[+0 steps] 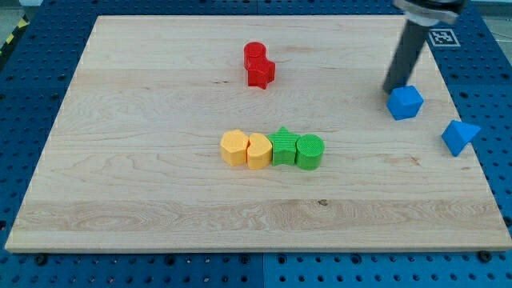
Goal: Place the blue cube to the top side of the green circle
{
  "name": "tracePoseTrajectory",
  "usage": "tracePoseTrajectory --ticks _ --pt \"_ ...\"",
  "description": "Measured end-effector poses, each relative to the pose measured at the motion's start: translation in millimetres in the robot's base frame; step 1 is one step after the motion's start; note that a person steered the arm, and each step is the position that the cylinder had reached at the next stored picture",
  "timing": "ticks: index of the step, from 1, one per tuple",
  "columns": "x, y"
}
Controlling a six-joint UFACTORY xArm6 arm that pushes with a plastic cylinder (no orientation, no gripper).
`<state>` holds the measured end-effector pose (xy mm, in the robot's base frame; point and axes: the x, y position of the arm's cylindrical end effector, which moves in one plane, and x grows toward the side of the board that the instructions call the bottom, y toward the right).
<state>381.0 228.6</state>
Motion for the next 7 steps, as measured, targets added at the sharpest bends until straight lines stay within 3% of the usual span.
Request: tracePoseTrajectory --ticks 1,2,3,5,7 --pt "4.8 66.3" --pt "39.9 88.9" --pt "56.4 62.2" --pt "54.2 -48.2" --pt "22.4 13.3"
